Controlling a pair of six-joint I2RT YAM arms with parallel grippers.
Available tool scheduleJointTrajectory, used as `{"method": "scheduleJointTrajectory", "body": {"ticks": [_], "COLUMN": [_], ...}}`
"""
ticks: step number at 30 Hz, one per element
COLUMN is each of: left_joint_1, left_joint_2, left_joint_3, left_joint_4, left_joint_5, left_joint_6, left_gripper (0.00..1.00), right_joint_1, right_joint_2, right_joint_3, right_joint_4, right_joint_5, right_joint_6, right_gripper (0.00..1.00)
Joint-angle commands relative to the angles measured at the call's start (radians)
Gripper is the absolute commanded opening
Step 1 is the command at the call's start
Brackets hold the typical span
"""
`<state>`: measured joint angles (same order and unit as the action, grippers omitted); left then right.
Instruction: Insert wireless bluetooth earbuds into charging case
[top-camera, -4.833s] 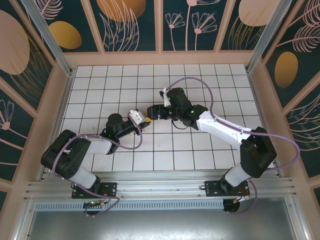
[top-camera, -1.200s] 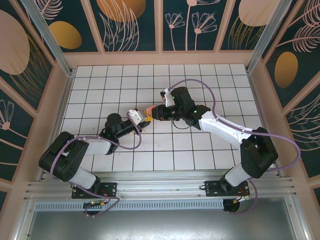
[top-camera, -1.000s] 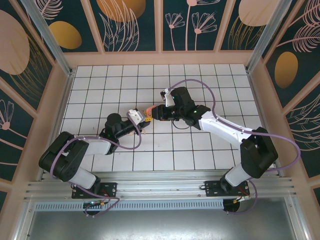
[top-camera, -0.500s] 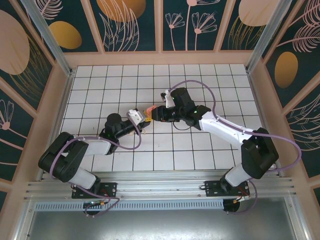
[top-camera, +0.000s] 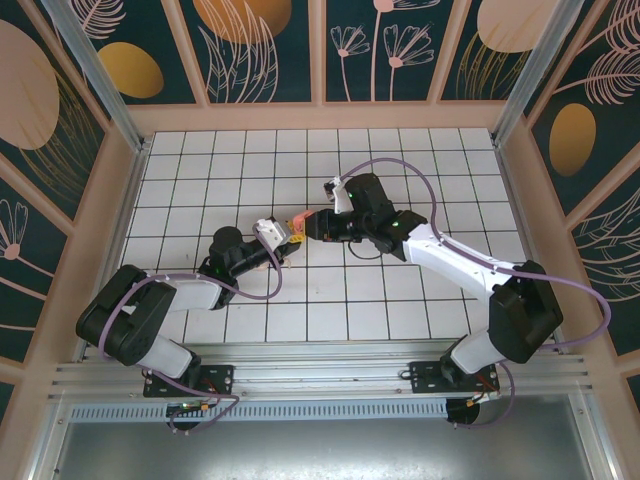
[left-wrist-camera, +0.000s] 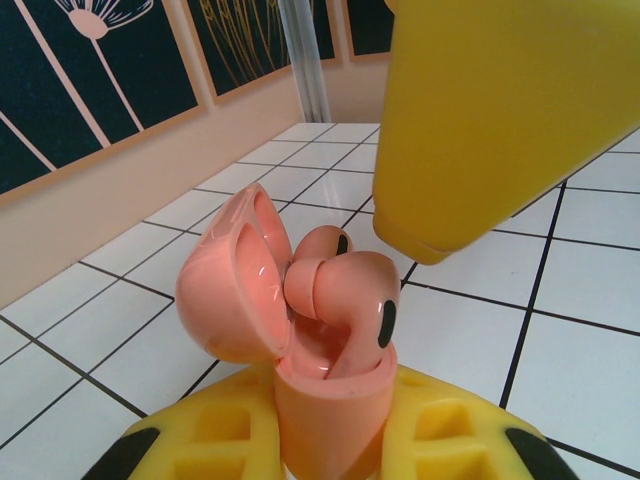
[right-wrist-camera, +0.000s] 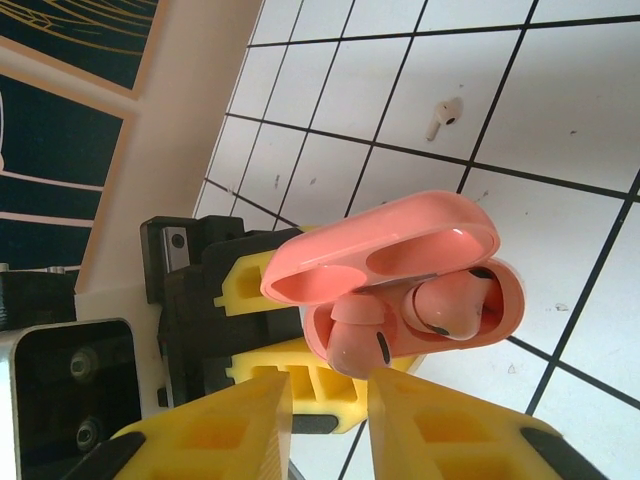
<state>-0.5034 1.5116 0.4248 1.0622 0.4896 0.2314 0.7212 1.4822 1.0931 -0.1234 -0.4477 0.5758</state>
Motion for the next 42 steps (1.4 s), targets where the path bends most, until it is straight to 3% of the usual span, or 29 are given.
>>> {"method": "scheduleJointTrajectory", "body": {"ticks": [1,21,30,42], "left_joint_1": [-0.004,-0.006,-0.006,-0.005], "left_joint_2": [-0.025,-0.031,-0.032,-0.034], "left_joint_3": [0.009,0.008,0.007,0.005], "left_joint_4": [0.029,0.032,0.026,0.024], "left_joint_5": [0.021,0.038,0.033,0.032], "left_joint_6": [-0.006,-0.012,-0.007,-0.007], "left_gripper": [0.08,0.08,0.08,0.08], "right_joint_1": [-0.005,0.015,0.005,-0.020], "right_joint_2": [0.010,0.045,-0.023,-0.032], "right_joint_3": [0.034,0.024,0.014,0.022], "right_joint_4": [0.019,0.075,0.043,0.000], "right_joint_5": [-0.018,-0.045,-0.009,0.001], "right_joint_6": [0.002,0.050,0.020,0.007], "right_gripper": [0.24,0.20,0.30,0.31]}}
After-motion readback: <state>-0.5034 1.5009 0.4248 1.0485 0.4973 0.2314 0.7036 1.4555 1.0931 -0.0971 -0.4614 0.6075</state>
